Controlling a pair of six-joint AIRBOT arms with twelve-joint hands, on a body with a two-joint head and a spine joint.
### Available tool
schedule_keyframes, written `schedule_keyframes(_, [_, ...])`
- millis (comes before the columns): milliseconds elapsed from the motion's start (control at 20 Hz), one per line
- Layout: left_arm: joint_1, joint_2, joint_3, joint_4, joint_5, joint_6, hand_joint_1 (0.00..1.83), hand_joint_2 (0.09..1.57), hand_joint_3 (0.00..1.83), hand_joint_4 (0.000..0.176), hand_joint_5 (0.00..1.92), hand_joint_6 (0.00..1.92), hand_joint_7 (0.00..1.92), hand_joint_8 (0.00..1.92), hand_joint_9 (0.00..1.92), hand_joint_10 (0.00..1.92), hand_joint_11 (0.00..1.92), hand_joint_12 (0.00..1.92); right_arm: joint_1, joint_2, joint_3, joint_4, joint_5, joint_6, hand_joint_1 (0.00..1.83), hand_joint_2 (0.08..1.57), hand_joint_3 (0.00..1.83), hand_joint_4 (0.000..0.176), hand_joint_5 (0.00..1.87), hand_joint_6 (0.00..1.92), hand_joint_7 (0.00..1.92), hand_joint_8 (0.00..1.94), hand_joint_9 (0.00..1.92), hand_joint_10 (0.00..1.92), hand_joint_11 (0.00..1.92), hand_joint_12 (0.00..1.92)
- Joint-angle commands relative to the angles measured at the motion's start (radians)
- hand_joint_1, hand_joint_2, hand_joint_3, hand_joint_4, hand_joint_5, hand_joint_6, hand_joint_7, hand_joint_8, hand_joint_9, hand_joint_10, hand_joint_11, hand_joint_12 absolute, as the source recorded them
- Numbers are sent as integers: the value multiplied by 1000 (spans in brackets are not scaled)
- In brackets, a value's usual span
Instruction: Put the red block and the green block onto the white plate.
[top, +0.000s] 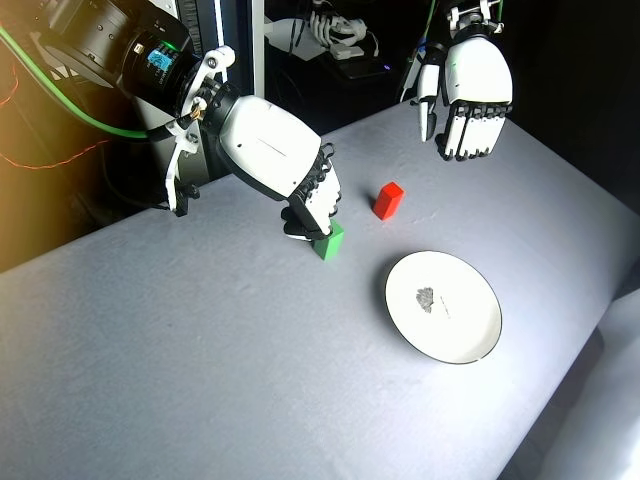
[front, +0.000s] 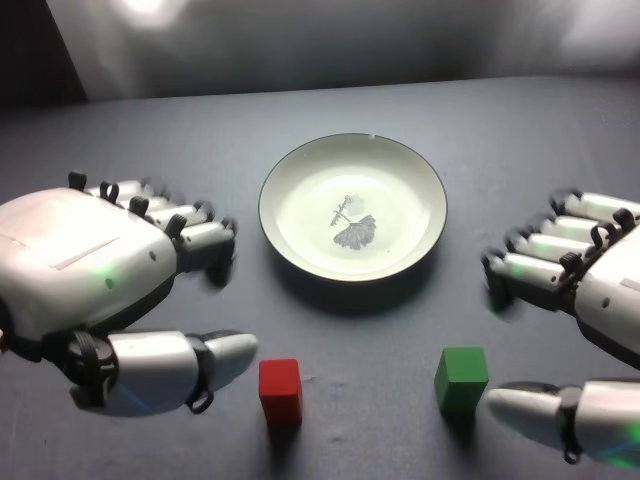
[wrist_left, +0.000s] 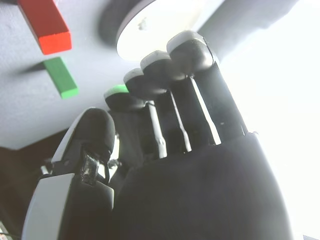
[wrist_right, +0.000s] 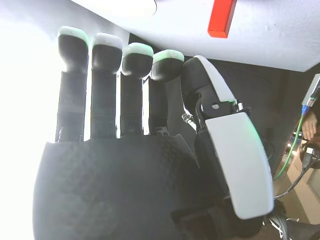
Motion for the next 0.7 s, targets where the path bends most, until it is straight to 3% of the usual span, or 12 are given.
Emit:
schedule_keyframes(0, [-14,5,-3,17,-90,1,0,1278,18,0,232,1,226,1,211,7,0,457,9,6,0,-28,88,2,0,1185,10,0,183,11,206,7,165,19,0,441])
schedule_keyframes(250, [-14,5,-4,15,-93,1,0,1288,3,0,312,11,307,9,272,10,0,547,12,-17,27,-1,88,-1,0,1206,5,0,157,1,180,4,152,3,0,297])
schedule_keyframes(400, [-12,5,-2,12,-93,3,0,1283,0,0,296,0,291,2,250,0,0,485,49,-66,68,134,76,-120,0,1210,3,0,205,2,223,2,179,2,0,351])
schedule_keyframes(650, [-10,4,0,11,-81,5,0,1285,0,0,313,0,311,1,280,4,0,535,109,-102,85,158,54,-132,0,1192,0,0,221,7,228,2,202,5,0,471])
